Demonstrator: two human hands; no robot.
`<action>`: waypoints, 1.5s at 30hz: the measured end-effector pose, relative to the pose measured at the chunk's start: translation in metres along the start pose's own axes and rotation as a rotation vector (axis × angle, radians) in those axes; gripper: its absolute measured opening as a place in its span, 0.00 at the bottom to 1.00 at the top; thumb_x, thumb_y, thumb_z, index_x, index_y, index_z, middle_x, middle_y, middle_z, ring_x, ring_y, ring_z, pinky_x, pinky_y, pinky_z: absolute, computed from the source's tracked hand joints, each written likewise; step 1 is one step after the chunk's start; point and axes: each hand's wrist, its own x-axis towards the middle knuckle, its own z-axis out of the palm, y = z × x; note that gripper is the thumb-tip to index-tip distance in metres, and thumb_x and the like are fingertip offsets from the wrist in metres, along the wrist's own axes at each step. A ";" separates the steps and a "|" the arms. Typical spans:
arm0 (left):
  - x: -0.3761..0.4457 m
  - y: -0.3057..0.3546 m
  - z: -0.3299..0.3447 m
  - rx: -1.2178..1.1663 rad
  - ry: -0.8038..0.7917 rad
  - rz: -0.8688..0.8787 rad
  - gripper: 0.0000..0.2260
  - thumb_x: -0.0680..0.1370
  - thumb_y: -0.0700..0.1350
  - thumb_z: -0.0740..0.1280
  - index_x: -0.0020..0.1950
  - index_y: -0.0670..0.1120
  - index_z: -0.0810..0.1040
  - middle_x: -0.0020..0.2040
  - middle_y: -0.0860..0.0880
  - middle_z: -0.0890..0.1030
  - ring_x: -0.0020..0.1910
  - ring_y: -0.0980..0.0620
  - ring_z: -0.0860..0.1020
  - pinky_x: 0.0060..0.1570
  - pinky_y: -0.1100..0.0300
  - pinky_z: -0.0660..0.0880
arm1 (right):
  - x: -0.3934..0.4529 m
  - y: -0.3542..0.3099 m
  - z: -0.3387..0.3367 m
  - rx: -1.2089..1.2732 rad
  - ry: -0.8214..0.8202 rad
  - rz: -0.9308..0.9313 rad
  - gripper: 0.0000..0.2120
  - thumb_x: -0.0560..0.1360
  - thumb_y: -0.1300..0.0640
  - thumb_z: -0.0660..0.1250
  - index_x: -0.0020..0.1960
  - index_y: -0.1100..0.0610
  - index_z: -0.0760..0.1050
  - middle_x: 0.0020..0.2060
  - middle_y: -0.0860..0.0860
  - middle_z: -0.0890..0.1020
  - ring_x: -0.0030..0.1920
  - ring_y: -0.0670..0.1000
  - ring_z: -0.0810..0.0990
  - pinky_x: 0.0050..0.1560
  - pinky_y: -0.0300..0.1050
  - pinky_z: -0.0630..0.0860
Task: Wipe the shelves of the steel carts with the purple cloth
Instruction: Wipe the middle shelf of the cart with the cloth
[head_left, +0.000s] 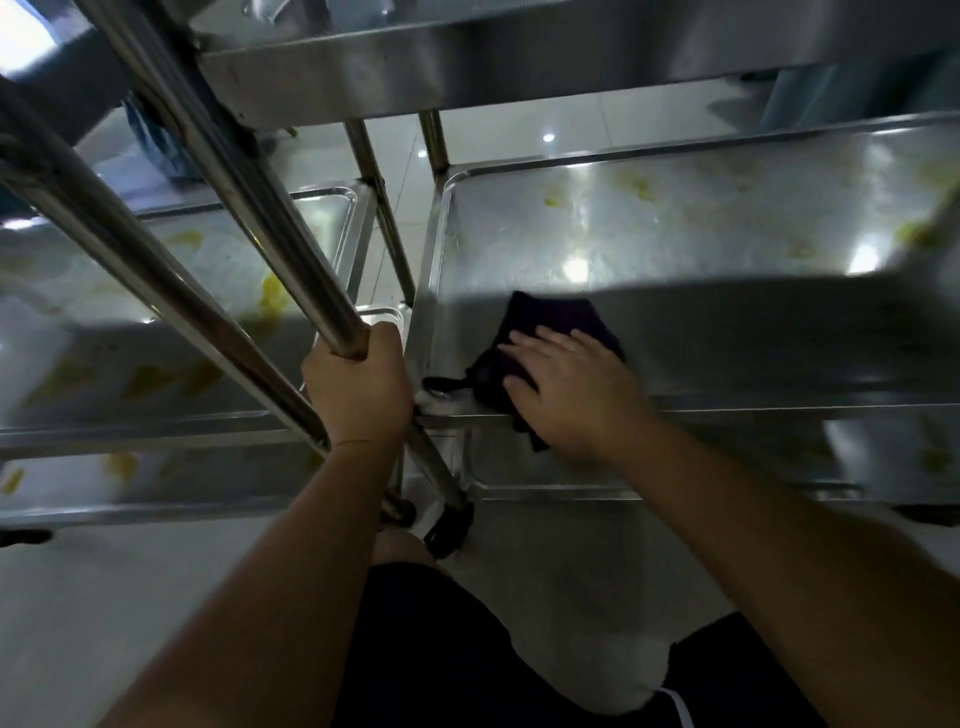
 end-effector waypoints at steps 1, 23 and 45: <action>0.000 0.001 0.000 -0.009 0.001 -0.008 0.13 0.69 0.51 0.69 0.28 0.53 0.70 0.27 0.48 0.70 0.28 0.46 0.71 0.31 0.49 0.70 | -0.006 0.016 -0.004 -0.015 0.031 0.070 0.27 0.85 0.41 0.49 0.82 0.45 0.63 0.82 0.43 0.62 0.82 0.47 0.57 0.81 0.51 0.49; -0.028 0.032 -0.006 0.106 0.012 -0.047 0.17 0.73 0.53 0.66 0.43 0.37 0.80 0.32 0.48 0.82 0.31 0.53 0.81 0.31 0.60 0.78 | -0.045 0.110 -0.036 -0.054 0.005 0.086 0.33 0.80 0.37 0.41 0.82 0.43 0.61 0.82 0.41 0.61 0.82 0.47 0.57 0.81 0.52 0.51; -0.164 0.047 0.159 0.647 -0.600 0.552 0.17 0.83 0.48 0.66 0.72 0.48 0.74 0.69 0.47 0.74 0.69 0.45 0.73 0.68 0.53 0.67 | -0.102 0.215 -0.071 -0.018 0.030 0.194 0.28 0.85 0.40 0.45 0.83 0.42 0.58 0.82 0.39 0.58 0.82 0.45 0.53 0.82 0.49 0.46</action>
